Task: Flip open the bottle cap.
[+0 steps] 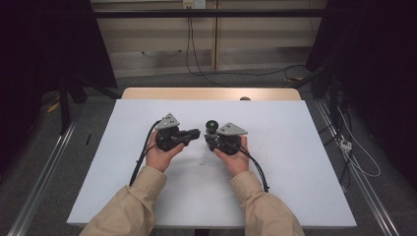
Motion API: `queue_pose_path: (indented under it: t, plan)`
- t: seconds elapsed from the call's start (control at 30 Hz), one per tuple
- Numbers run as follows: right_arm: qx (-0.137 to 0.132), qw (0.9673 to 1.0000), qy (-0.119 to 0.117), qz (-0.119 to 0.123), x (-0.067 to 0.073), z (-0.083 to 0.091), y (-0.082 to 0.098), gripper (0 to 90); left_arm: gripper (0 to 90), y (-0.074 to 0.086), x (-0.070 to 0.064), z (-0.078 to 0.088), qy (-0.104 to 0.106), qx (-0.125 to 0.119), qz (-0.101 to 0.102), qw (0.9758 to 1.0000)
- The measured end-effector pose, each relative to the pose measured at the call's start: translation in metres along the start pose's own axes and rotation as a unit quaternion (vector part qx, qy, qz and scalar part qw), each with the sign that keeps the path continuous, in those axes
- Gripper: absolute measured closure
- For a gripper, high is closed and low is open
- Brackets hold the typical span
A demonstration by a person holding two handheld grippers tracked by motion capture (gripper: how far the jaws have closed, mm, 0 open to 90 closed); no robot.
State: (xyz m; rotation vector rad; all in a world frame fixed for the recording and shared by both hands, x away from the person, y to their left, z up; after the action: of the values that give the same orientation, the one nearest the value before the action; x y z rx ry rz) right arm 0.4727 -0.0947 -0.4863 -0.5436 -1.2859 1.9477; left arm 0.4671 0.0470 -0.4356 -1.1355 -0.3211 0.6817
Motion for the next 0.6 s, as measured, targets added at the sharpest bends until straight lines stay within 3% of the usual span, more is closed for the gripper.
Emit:
queue_pose_path:
  t: [0.23, 0.6]
  plan:
    - [0.001, 1.0, -0.001, -0.001, 0.0, 0.0, 0.0, 53.4, 90.0, 0.0, -0.002, -0.006, -0.003, 0.011, -0.007, 0.9999]
    - [0.002, 1.0, 0.0, -0.001, 0.0, 0.0, 0.001, 53.4, 90.0, -0.001, -0.003, -0.015, -0.008, 0.023, -0.017, 0.9996]
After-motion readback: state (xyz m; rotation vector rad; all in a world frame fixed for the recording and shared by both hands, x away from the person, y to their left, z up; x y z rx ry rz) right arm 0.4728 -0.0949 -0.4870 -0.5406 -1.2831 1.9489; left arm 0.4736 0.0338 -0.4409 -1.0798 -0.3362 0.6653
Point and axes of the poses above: each handheld gripper's, and its own axes: z roughly backward along the jaws, y roughly out of its underside, x roughly to its left, the point moved 6 cm from there along -z, roughly forward along the jaws, and after that the axes turned 9 degrees about -y, right-handed, at the moved point
